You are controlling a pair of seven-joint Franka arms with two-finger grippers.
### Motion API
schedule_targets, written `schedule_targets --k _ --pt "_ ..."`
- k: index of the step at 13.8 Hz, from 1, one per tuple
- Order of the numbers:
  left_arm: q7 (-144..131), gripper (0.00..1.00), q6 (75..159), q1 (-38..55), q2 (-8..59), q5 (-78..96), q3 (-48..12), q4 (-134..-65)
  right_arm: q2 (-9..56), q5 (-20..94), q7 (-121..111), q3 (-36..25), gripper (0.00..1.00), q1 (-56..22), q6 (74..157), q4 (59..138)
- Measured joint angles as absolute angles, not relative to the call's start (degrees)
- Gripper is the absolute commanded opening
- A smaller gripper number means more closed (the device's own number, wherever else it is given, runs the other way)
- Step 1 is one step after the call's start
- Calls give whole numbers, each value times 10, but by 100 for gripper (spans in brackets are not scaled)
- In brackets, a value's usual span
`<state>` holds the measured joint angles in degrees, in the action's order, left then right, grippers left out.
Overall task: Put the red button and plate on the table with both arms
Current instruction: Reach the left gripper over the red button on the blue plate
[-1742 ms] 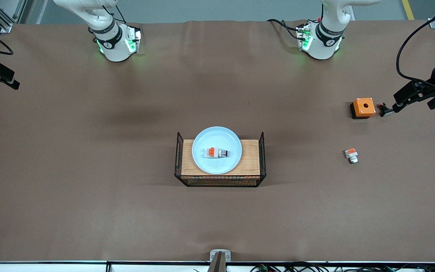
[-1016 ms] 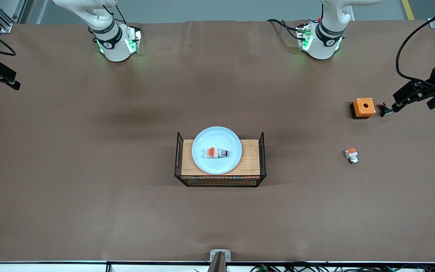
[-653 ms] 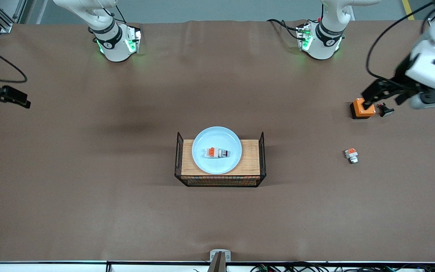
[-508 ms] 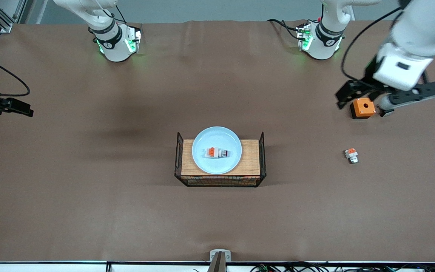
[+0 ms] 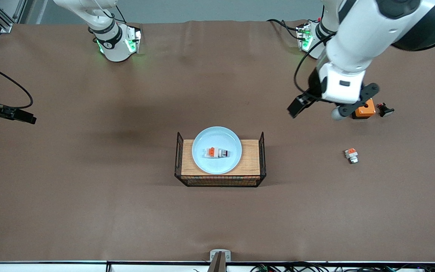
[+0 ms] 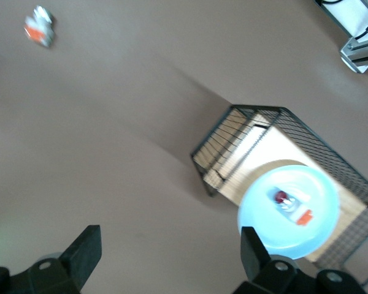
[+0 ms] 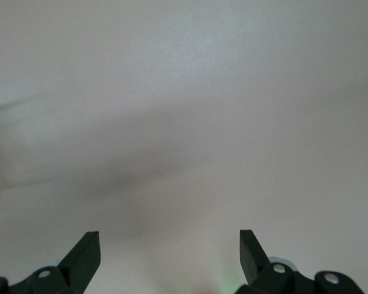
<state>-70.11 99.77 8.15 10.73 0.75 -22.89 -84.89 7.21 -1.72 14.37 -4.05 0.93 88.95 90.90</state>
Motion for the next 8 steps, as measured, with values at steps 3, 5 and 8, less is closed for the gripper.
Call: schedule_targets --k 3,5,8 --pt "-809 100 1041 119 145 8 -230 -843 72 -12 322 -34 100 -35 876 909" --pt "-865 100 1064 131 162 8 -230 -841 72 11 417 -33 100 -59 875 909" --pt "-961 100 1101 152 196 8 -230 -840 72 37 520 -32 100 -76 877 908"
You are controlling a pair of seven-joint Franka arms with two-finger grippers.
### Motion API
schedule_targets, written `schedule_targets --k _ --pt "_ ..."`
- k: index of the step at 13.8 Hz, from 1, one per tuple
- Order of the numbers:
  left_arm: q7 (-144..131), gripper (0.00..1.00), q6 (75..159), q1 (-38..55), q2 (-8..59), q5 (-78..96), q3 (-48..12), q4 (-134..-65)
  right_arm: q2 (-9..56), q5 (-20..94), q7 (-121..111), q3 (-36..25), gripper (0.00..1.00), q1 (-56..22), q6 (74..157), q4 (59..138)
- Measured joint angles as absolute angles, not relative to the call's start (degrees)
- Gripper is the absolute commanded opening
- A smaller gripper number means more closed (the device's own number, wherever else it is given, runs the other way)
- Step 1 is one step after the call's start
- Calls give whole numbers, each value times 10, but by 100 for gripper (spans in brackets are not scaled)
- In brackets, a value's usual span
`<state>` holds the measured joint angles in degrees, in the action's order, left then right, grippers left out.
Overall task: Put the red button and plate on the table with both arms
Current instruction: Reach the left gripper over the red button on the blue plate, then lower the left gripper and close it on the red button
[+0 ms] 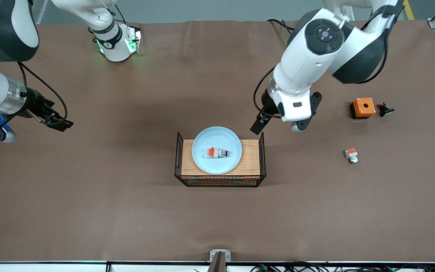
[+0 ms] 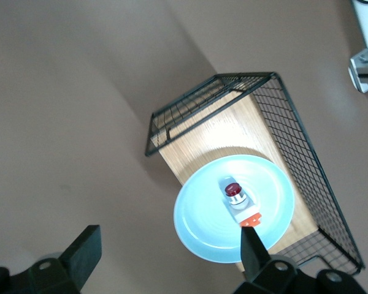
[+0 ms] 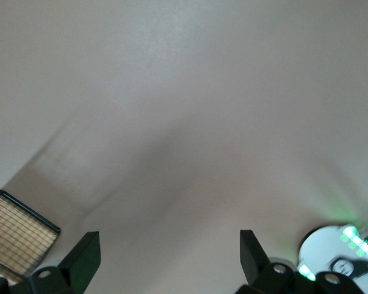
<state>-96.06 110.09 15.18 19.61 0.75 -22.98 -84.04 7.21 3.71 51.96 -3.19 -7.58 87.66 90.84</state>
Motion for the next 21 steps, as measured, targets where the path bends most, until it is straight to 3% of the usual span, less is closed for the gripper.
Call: schedule_targets --k 4,10,21 --pt "-1075 100 1156 191 247 4 -229 -834 72 41 618 -31 100 -110 890 908" --pt "-1216 100 1166 199 316 1 -227 -786 72 41 662 -31 100 -131 896 908" --pt "-1286 100 1300 223 389 1 -226 -763 73 41 694 -31 100 -146 899 908"
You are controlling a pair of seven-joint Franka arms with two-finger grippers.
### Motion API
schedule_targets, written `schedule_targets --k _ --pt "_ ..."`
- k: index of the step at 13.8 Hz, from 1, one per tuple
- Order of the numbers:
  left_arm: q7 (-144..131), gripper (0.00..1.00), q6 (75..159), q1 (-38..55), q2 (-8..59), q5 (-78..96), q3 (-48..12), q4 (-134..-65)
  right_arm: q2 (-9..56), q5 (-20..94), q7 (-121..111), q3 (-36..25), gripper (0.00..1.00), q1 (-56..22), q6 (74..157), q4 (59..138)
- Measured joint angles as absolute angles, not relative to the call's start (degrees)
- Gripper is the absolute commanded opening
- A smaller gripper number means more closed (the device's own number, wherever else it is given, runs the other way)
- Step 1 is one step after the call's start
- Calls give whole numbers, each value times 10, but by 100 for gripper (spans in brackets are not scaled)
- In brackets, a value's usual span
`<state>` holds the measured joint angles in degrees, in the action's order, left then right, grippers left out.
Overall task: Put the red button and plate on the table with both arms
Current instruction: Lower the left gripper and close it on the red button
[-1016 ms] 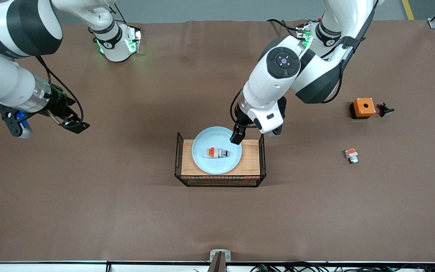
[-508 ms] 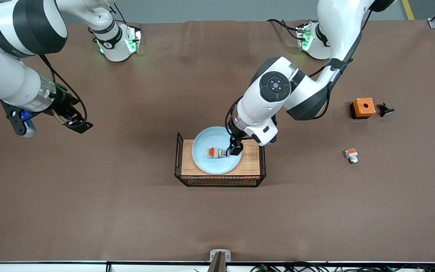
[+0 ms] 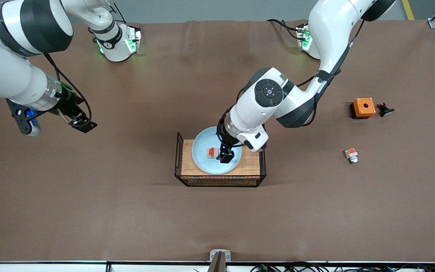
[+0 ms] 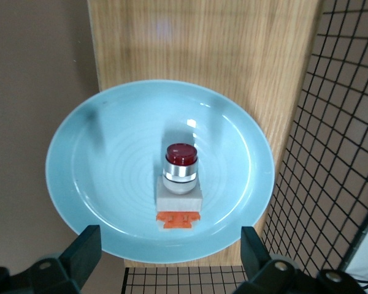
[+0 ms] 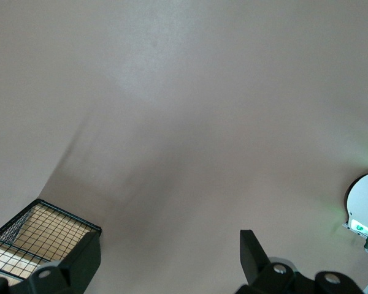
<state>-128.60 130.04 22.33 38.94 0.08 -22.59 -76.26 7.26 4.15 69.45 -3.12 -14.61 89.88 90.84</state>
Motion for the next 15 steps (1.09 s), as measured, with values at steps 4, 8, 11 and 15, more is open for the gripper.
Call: schedule_targets --k 4,8,11,15 --pt "-1286 100 1326 231 408 1 -221 -761 73 41 715 -31 100 -152 899 908" --pt "-1279 100 1326 232 414 1 -219 -760 73 41 717 -31 100 -155 900 908" --pt "-1275 100 1326 235 420 1 -218 -760 73 41 717 -31 100 -156 900 908" --pt "-1270 95 1326 236 427 1 -216 -760 73 41 717 -31 100 -156 900 908"
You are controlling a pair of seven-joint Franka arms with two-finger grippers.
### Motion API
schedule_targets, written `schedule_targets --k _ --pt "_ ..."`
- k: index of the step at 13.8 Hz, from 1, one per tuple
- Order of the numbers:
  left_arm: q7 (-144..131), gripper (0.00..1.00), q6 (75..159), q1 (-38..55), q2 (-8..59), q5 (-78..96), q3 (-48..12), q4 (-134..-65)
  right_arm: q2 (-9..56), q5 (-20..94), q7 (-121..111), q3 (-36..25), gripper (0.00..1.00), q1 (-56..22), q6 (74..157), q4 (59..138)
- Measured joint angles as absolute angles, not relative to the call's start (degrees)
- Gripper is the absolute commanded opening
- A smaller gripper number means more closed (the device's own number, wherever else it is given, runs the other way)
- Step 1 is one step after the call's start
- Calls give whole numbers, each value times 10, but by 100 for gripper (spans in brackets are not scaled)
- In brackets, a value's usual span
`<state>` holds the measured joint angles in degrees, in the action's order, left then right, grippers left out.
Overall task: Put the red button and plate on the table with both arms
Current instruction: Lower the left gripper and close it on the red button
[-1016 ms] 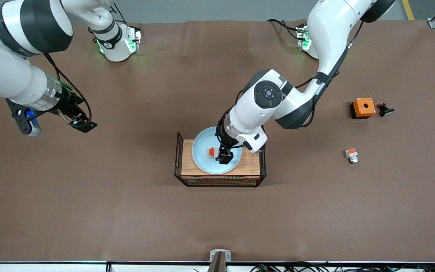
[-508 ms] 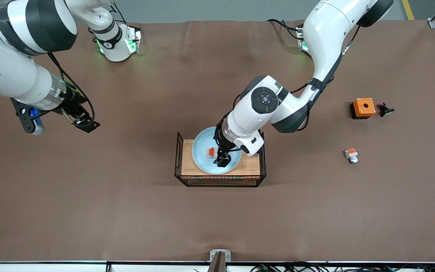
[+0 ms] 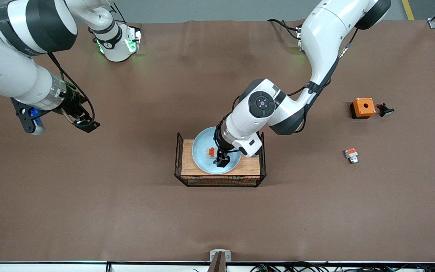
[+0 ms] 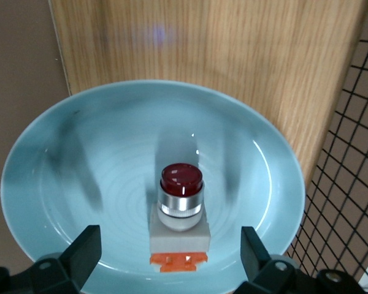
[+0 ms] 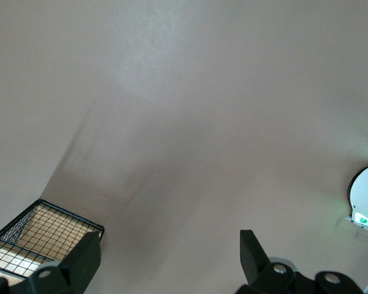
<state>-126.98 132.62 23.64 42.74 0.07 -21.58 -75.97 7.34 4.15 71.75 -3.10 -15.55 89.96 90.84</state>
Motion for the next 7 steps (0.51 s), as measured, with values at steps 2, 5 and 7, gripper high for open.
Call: schedule_targets --k 2,5,7 --pt "-1268 79 1326 238 430 1 -216 -760 73 41 718 -31 100 -156 900 908" --pt "-1268 71 1326 240 430 1 -216 -760 73 41 718 -31 100 -156 900 908" --pt "-1268 66 1326 241 431 1 -216 -760 73 41 718 -31 100 -156 900 908"
